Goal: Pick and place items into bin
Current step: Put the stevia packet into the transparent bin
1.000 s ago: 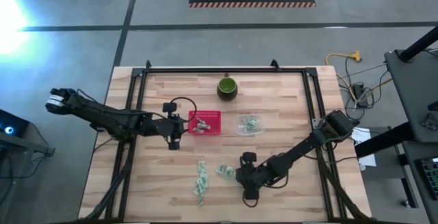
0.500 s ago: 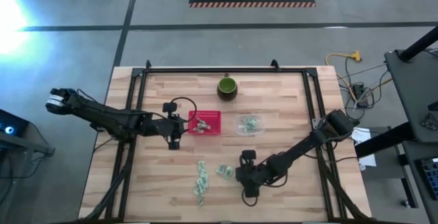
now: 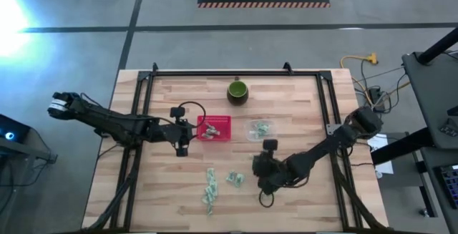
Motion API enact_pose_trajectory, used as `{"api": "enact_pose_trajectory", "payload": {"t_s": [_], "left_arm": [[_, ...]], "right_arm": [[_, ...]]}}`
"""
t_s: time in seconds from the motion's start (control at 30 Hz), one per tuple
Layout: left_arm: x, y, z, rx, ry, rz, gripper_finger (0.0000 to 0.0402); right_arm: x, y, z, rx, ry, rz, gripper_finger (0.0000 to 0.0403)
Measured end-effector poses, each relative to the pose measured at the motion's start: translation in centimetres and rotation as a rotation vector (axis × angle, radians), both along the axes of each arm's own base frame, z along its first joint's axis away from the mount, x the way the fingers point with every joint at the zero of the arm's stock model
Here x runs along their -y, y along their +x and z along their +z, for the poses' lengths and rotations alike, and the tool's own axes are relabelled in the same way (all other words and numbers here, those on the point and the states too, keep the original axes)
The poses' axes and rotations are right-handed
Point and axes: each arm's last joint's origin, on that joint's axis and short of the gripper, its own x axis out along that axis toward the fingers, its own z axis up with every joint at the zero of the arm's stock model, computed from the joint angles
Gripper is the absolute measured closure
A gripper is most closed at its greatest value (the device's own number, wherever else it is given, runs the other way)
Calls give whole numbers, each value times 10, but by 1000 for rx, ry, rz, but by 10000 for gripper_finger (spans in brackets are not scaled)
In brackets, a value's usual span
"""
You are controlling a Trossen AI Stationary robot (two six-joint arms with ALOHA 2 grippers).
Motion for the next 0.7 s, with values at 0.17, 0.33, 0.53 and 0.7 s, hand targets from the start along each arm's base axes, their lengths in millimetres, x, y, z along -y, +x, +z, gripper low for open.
{"api": "enact_pose_trajectory", "payload": {"t_s": [0.17, 0.33, 0.53, 0.7], "left_arm": [[0, 0, 0, 1, -1, 0, 274], [0, 0, 0, 1, 0, 0, 274], [0, 0, 0, 0, 0, -1, 275], [0, 0, 0, 0, 0, -1, 275]], "right_arm": [[22, -2, 19, 31, -80, -75, 367], [51, 0, 27, 32, -91, -142, 367], [89, 3, 20, -19, -103, -239, 367], [108, 0, 8, -84, -17, -269, 367]]}}
